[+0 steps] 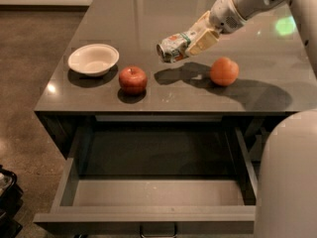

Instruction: Place 7up can into top drawer

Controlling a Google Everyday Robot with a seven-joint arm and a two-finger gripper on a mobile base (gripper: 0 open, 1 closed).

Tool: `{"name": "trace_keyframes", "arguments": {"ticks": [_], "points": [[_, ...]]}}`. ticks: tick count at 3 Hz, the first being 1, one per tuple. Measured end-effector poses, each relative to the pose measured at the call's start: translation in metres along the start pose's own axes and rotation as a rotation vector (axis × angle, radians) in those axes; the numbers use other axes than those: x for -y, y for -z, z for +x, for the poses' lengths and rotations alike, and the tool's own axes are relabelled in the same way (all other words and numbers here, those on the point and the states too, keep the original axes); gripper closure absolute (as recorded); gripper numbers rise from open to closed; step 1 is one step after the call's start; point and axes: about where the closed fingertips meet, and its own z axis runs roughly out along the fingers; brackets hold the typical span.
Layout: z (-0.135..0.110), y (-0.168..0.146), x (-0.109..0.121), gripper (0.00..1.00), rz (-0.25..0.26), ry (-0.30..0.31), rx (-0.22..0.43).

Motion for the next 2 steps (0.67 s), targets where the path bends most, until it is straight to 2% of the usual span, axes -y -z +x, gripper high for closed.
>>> {"name": "trace_keyframes", "arguments": {"ticks": [1,2], "points": [[-0.014,0.049,-0.031,1.00,0.069,-0.035,0.000],[-0.030,0.092,-0.079,1.00,0.130,-0.082,0.077]]}}
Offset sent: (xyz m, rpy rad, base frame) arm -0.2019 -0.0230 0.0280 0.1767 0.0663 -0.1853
